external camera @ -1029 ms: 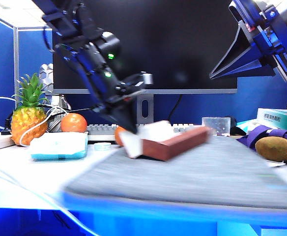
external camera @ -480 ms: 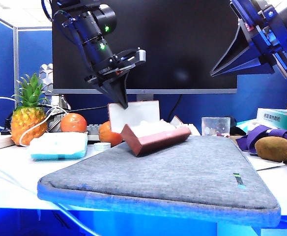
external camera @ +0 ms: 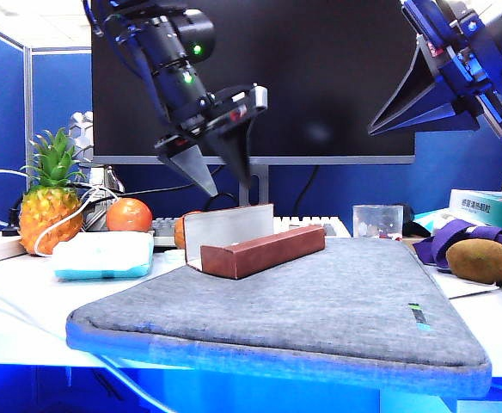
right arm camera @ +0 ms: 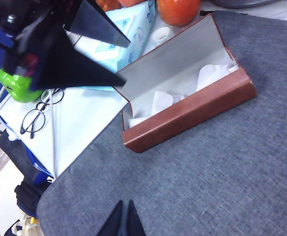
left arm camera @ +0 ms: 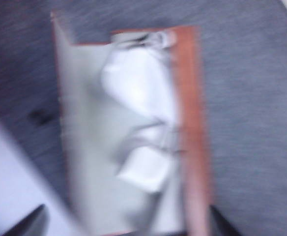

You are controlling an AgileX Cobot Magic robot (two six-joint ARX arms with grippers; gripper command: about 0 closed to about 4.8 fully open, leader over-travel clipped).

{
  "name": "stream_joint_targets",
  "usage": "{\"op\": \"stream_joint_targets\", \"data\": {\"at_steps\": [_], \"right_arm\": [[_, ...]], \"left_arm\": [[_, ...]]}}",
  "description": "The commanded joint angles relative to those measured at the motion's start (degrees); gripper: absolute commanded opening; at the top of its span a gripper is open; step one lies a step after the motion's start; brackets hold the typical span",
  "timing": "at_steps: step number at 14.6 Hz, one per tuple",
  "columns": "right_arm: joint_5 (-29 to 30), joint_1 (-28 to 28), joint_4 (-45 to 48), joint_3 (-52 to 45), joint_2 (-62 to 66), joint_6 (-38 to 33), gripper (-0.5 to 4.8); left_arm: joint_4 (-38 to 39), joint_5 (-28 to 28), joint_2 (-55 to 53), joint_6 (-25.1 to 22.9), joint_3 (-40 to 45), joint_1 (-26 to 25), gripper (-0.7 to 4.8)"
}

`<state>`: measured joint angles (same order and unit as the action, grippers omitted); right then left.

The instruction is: Close the glasses case.

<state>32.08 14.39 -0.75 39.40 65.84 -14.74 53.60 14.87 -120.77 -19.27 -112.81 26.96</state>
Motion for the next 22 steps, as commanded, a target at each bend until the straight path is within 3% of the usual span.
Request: {"op": "stream_joint_targets", "data": {"at_steps": [1,4,5,6,8,11,14,22], "right_arm": [[0.0,0.0,0.3,0.3,-0.1,0.2,-0.06],[0.0,0.0,-0.1,0.3,-0.1,0.2,-0.06],[0.0,0.0,-0.3,0.3,-0.1,0.2,-0.06],[0.0,0.0,-0.3,0.3,-0.1,0.2,-0.06],[0.1,0.0,-0.5,0.3,-0.1,0.2,-0.06],[0.0,0.0,-0.5,0.3,-0.1,0.2,-0.06],[0.0,0.0,-0.4,0.3,-0.1,0.7,-0.06],[-0.6,0.0,-0.2,0.3,-0.1,1.4,-0.06]], "left_arm": [[-3.6,-11.0,0.8,1.2,-0.3,-0.2,4.79],[-11.9,-21.4,1.0,1.2,-0.3,-0.3,4.79],[-14.3,-21.7,1.0,1.2,-0.3,-0.7,4.79],[-16.7,-21.9,0.6,1.4,-0.4,-1.1,3.83],[-17.6,-21.4,0.0,4.1,-0.5,-3.0,0.83],[-13.8,-11.6,-1.7,7.3,-0.5,-5.7,0.83],[-11.2,-5.7,-4.0,4.7,-0.5,-6.4,0.82],[-3.6,7.5,-8.0,4.7,-0.5,-2.3,0.81]]}}
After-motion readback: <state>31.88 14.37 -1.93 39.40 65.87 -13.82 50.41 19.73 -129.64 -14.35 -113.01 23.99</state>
